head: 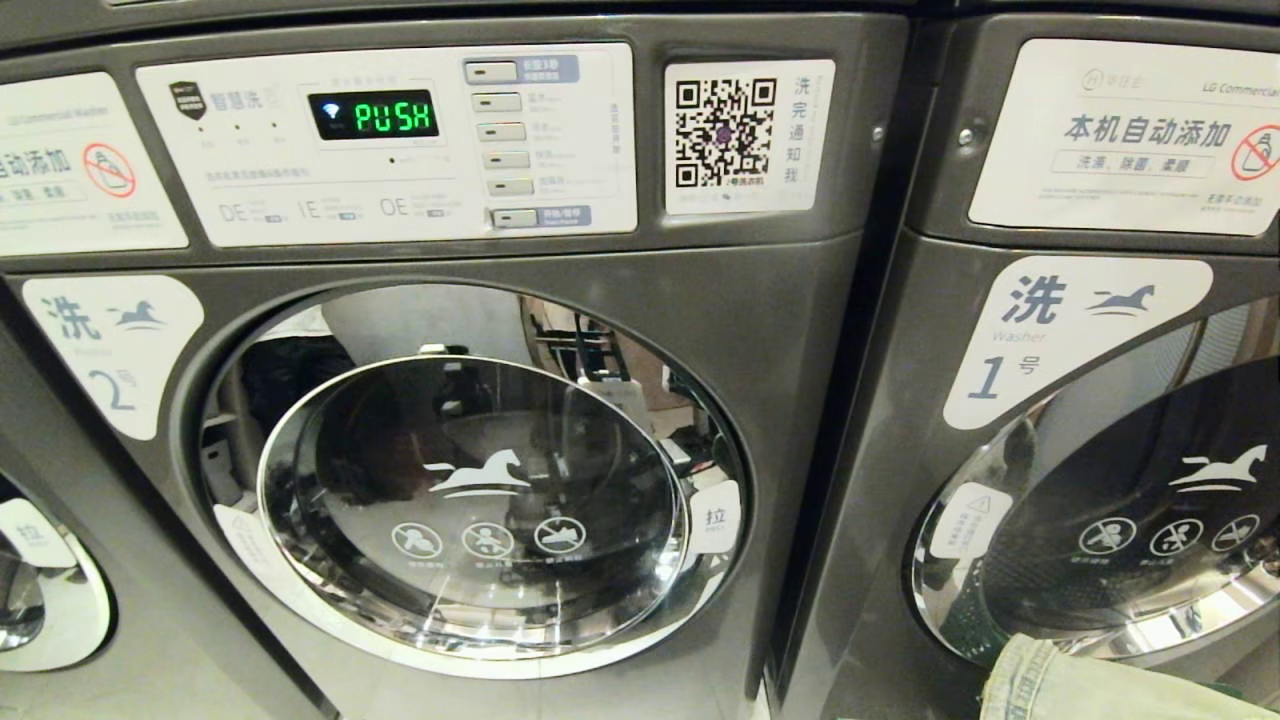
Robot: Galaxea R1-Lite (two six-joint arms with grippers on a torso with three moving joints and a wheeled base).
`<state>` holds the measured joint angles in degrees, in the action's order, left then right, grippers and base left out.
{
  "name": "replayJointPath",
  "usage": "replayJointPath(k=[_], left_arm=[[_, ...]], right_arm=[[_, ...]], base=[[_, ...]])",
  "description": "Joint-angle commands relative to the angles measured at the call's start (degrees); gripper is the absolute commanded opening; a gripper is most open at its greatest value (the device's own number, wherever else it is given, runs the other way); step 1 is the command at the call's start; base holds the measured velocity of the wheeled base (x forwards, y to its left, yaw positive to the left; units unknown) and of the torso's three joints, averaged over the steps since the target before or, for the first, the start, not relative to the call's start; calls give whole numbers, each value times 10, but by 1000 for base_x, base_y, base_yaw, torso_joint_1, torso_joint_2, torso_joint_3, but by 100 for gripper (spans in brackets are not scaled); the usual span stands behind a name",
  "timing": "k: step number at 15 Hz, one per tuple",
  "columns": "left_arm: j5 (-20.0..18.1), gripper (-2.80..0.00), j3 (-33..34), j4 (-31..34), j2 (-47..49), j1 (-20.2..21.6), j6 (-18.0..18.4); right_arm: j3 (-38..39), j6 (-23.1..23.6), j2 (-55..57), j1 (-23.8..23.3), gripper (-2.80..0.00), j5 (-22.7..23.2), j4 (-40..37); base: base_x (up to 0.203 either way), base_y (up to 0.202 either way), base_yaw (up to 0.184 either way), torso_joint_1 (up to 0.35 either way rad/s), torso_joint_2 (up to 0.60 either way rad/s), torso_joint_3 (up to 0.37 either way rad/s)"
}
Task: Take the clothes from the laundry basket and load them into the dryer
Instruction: Put the clothes in the dryer
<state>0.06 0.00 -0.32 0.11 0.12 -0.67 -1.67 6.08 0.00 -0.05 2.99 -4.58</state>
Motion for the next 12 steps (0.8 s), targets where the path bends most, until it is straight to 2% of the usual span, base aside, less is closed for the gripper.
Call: replayJointPath(k=[1, 12], left_arm=[[0, -280, 1, 0, 0, 0, 0], [0, -280, 1, 0, 0, 0, 0]], right_arm=[[0, 0, 1, 0, -280, 1, 0], [0, 0, 1, 0, -280, 0, 0]], base=[[0, 95, -7, 6, -1, 0], [0, 192, -3, 2, 4, 1]])
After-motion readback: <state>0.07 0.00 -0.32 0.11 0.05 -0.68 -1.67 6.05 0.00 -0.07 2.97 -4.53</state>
